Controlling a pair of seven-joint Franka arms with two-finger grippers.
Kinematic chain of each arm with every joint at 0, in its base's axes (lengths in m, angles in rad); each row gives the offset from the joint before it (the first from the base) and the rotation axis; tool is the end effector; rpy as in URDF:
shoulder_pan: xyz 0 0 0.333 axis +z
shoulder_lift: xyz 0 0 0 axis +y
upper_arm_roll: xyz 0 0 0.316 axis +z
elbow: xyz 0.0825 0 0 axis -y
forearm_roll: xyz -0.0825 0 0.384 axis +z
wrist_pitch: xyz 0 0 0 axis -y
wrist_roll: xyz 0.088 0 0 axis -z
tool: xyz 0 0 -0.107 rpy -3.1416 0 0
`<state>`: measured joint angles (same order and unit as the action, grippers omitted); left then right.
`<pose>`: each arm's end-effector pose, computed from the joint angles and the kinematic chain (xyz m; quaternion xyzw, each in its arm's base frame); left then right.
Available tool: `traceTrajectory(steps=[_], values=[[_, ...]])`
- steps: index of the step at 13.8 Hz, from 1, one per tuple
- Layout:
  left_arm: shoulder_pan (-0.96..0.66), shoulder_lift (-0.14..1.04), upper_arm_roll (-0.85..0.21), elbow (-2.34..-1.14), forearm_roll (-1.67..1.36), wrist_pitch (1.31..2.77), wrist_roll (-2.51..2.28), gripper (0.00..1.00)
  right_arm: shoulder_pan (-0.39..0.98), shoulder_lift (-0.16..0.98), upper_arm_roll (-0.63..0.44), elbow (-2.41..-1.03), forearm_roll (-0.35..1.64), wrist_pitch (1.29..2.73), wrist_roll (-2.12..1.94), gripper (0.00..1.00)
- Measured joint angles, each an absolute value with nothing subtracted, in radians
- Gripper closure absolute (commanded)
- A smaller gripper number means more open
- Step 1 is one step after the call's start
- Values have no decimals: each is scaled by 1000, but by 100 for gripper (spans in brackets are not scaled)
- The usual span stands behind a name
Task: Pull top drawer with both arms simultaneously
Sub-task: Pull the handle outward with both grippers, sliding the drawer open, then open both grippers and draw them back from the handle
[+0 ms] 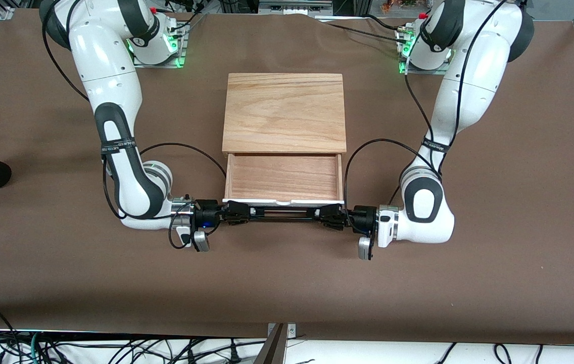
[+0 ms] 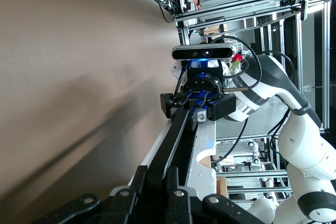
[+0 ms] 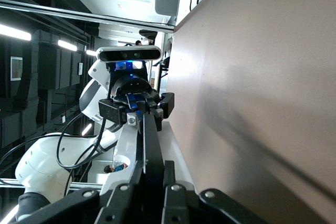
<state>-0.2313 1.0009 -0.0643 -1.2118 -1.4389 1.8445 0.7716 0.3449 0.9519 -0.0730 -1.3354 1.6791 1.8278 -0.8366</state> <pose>0.7034 -0.2807 0.1990 0.7705 -0.1093 0.0123 0.6279 0.6845 0.2892 0.1884 -0.7538 -0.0646 -0.0322 0.6531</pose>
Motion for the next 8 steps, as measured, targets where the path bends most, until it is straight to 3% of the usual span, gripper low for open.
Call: traceTrajectory(steps=[1, 2, 3, 4, 5, 6, 8], values=[[-233, 1005, -62, -1204, -1438, 1841, 768, 85, 345, 952, -73, -1335, 1679, 1829, -836, 79], [-234, 1008, -61, -1199, -1438, 1840, 766, 82, 345, 952, -73, -1334, 1680, 1830, -836, 30], [-233, 1009, -56, -1194, -1438, 1844, 761, 75, 344, 952, -73, -1333, 1688, 1839, -836, 0], [-233, 1009, -51, -1190, -1437, 1840, 756, 70, 342, 952, -74, -1328, 1695, 1844, -836, 0], [-228, 1011, -48, -1174, -1448, 1873, 746, 56, 341, 952, -74, -1326, 1695, 1841, -837, 0], [-218, 1012, -44, -1149, -1452, 1897, 727, 3, 341, 952, -74, -1326, 1695, 1840, -837, 0], [-198, 1012, -40, -1119, -1452, 1899, 710, 0, 341, 952, -74, -1326, 1695, 1840, -837, 0]])
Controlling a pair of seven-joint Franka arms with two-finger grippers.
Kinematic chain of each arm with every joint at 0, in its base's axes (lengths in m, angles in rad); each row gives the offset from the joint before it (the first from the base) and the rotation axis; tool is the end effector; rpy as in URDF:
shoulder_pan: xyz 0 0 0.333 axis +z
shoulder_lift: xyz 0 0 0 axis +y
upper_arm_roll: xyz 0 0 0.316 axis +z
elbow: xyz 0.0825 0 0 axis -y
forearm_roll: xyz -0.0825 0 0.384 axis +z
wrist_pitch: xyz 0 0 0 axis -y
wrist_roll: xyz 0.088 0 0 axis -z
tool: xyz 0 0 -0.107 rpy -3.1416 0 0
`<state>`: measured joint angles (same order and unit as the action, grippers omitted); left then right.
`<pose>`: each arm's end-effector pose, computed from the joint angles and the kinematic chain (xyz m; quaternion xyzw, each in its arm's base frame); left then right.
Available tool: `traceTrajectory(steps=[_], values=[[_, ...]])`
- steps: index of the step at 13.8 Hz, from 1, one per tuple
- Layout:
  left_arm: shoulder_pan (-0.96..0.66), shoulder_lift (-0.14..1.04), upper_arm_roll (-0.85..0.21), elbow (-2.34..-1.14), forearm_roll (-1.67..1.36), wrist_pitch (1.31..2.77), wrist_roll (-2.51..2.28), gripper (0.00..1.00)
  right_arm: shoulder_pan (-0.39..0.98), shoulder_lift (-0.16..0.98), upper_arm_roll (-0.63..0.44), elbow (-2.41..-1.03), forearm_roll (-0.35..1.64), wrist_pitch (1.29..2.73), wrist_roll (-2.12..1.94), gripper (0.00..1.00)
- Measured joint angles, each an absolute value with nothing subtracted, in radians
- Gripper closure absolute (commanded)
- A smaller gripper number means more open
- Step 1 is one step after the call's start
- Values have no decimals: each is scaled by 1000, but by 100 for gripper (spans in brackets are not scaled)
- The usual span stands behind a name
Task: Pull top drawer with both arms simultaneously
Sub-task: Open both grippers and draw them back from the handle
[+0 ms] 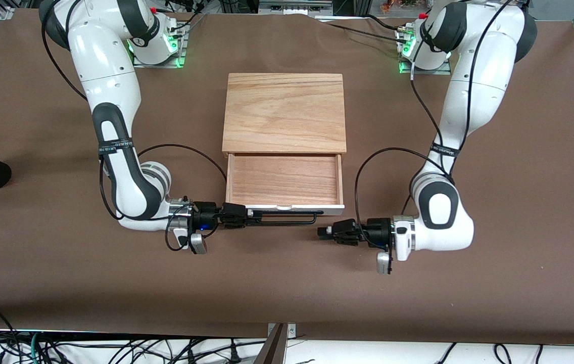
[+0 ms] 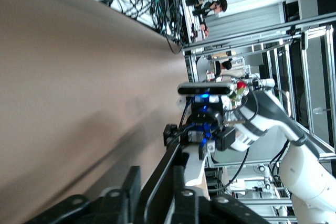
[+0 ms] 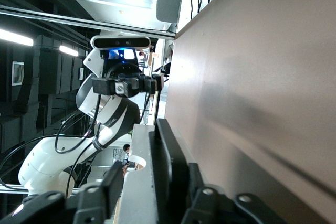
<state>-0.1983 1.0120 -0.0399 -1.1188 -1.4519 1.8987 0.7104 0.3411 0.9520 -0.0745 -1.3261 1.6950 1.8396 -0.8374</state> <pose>0.7409 -0.2431 0.2294 0.7820 -0.0750 0.0602 0.6159 0.6899 0.2858 0.1926 -0.7525 -0.0585 -0.0432 0.6546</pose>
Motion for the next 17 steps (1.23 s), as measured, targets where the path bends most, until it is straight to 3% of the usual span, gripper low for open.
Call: traceTrajectory(steps=[9, 13, 17], values=[[-197, 1019, -41, -1112, -1452, 1899, 708, 0, 341, 938, -137, -1274, 1473, 1827, -836, 0], [-174, 1002, -40, -1075, -1279, 1889, 604, 0, 341, 902, -163, -1220, 1273, 1826, -737, 0], [-140, 919, -39, -1064, -1012, 1859, 520, 0, 339, 784, -178, -1205, 937, 1815, -571, 0]])
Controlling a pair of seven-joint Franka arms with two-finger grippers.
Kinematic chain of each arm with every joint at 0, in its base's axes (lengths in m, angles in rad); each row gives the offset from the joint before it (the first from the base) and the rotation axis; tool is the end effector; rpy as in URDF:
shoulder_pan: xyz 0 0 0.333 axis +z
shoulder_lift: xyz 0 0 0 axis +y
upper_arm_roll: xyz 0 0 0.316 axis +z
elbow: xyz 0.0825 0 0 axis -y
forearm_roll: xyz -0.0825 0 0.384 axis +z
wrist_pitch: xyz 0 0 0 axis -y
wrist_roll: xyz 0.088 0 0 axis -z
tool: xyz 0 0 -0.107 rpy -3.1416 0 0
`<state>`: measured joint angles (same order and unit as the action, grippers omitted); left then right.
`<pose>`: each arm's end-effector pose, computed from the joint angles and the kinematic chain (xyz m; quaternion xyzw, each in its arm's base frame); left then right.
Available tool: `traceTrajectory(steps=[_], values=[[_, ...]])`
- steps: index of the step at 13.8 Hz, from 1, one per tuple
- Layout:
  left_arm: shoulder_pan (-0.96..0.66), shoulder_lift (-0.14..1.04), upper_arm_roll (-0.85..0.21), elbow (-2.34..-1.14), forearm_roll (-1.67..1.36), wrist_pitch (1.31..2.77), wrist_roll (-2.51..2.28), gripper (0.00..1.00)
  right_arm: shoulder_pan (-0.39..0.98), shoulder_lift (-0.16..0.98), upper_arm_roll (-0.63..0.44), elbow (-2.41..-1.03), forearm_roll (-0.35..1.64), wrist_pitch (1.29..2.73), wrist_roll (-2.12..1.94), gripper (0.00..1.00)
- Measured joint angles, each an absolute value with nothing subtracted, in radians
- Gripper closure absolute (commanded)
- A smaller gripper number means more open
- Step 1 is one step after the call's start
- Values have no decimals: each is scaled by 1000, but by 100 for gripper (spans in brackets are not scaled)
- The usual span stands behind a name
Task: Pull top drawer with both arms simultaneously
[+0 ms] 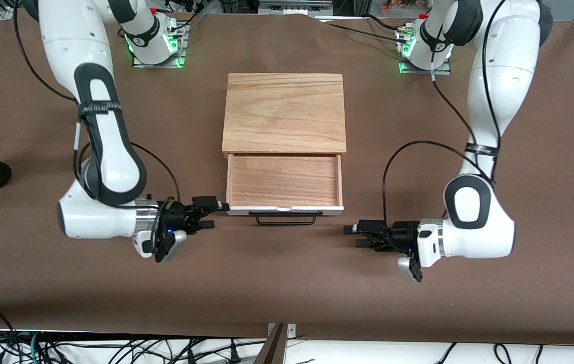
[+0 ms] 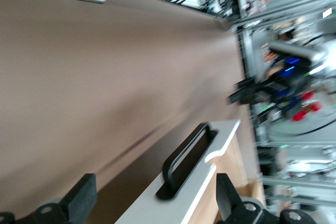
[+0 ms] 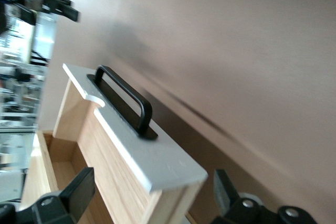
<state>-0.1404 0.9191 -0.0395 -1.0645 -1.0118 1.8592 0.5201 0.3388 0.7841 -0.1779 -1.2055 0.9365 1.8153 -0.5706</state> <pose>0.7534 -0.1927 0.2992 0.8711 -0.1347 0.0270 0.4715 0.7171 0.2220 0.3254 -0.9022 -0.2105 -0.0022 0.3764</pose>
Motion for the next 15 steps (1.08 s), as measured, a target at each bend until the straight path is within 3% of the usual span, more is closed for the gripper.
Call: traceTrajectory(steps=[8, 11, 15], values=[[-40, 729, -35, -1064, -470, 1715, 509, 0, 329, 621, -264, -1208, 256, 1560, -516, 0], [-35, 654, -36, -1064, -313, 1670, 509, 0, 330, 550, -294, -1207, 180, 1446, -513, 0], [-35, 567, -36, -1069, -148, 1662, 507, 0, 259, 410, -297, -1266, 91, 1410, -489, 0]])
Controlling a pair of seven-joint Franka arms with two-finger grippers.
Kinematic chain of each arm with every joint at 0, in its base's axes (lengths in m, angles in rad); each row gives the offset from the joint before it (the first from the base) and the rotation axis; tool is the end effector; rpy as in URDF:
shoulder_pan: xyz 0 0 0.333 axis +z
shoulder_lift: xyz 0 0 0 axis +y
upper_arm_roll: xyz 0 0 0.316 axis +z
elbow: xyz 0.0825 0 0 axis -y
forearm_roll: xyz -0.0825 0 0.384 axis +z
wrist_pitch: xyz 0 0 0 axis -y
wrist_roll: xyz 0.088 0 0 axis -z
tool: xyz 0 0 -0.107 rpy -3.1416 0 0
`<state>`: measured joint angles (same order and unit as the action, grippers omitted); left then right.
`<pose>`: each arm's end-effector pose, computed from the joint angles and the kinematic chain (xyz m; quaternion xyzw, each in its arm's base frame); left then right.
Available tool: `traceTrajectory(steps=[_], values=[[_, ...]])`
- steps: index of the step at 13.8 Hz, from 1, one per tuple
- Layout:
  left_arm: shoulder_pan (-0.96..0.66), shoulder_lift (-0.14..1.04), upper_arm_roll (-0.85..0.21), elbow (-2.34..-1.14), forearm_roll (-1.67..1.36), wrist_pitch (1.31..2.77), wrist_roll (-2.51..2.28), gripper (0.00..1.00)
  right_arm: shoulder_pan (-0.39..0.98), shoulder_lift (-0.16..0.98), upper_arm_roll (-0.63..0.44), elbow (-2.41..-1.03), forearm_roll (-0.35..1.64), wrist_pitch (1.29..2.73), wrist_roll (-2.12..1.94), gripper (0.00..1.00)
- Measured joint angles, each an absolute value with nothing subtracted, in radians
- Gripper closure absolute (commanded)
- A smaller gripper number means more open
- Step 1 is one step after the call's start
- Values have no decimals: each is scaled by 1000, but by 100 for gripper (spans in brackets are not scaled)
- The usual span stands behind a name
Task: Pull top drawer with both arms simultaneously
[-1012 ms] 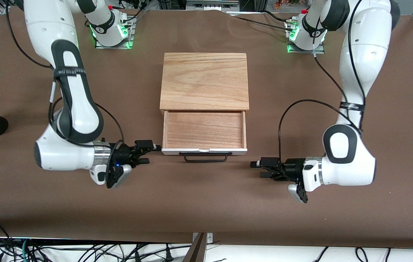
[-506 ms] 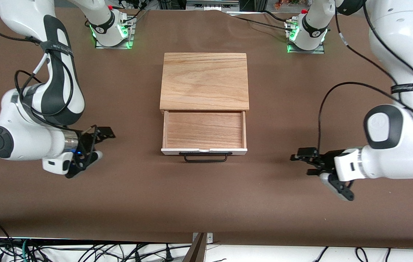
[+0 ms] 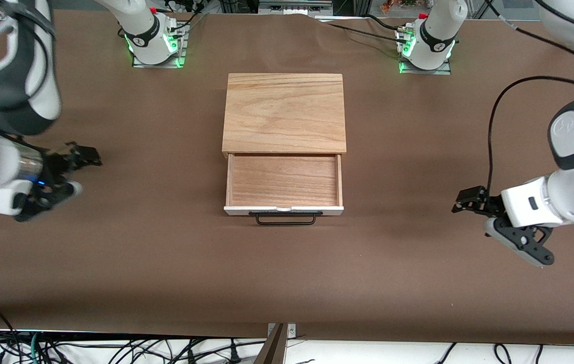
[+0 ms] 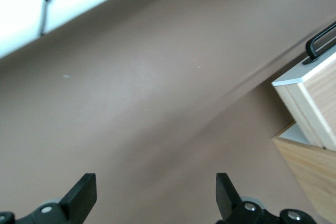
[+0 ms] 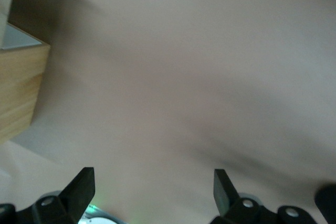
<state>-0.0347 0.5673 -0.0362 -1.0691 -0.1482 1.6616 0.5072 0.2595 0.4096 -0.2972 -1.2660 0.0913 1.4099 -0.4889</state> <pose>0.7164 -0.0580 0.5091 0.9575 -0.2757 0.0306 0.0787 0.6464 0.0229 0.5139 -0.9657 -0.2277 0.1234 0.0189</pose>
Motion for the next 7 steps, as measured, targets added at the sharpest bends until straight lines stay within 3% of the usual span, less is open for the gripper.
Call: traceTrajectory(steps=[3, 7], values=[[-19, 479, -30, -1073, -105, 1659, 507, 0, 103, 223, -116, -1441, -4, 1448, -326, 0], [-13, 354, -29, -1116, 61, 1566, 468, 0, 41, 30, -27, -1651, -17, 1520, -36, 0]])
